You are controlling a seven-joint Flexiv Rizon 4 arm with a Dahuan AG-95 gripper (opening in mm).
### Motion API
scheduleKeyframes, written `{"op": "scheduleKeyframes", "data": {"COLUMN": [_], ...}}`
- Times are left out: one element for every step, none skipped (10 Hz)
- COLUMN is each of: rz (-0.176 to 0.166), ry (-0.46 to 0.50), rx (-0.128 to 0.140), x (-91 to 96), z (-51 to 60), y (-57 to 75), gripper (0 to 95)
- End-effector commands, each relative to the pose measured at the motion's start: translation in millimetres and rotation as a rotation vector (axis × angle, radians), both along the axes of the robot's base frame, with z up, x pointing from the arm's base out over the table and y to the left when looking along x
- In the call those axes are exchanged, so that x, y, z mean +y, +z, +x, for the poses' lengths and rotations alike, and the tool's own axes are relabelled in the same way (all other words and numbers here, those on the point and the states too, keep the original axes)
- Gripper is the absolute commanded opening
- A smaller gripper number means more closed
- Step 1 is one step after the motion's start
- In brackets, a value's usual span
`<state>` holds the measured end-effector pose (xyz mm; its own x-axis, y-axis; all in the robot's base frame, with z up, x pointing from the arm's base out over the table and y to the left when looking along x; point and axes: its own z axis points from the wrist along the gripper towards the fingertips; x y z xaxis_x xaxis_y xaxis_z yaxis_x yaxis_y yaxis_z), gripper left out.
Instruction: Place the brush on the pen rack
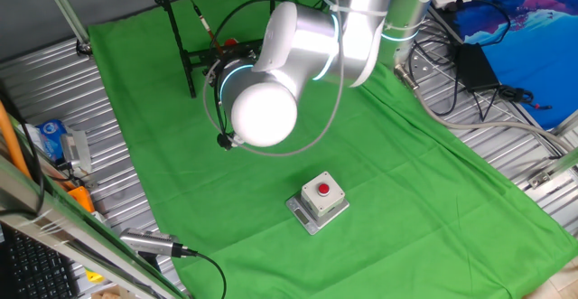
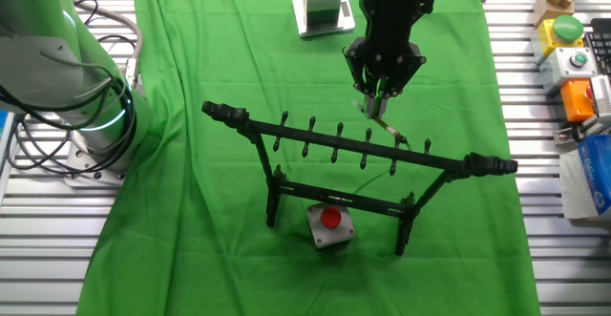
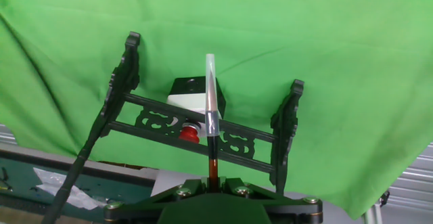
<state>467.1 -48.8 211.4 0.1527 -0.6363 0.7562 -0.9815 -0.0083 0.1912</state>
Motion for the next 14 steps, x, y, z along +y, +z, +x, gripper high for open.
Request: {"op": "scheduleKeyframes", "data": {"rz": [0.004,0.014,0.015,0.012,0.012,0.003,-0.004,-0.007,-0.014,-0.02,-0.027,-0.032,-0.036,-0.039], "ry": [-0.01,-0.014,-0.015,-0.018,-0.018,-0.035,-0.037,-0.038,-0.034,-0.027,-0.021,-0.017,-0.018,-0.016], "rx": [0.001,-0.001,-0.003,0.003,0.003,0.009,0.008,0.008,0.009,0.013,0.019,0.024,0.027,0.028], "x": [0.7,0.8,1.1,2.4,2.4,9.1,13.1,16.6,20.8,22.3,22.3,21.3,19.6,17.1], "z": [1.3,1.2,1.9,4.6,4.6,9.2,10.7,12.2,14.1,15.3,14.9,13.2,9.8,5.1], "y": [-0.7,-0.6,-0.9,-0.1,-0.1,3.8,4.9,5.7,6.5,6.9,7.2,8.2,10.0,12.1], "gripper": [0.0,0.0,0.0,0.0,0.0,0.0,0.0,0.0,0.0,0.0,0.0,0.0,0.0,0.0]}}
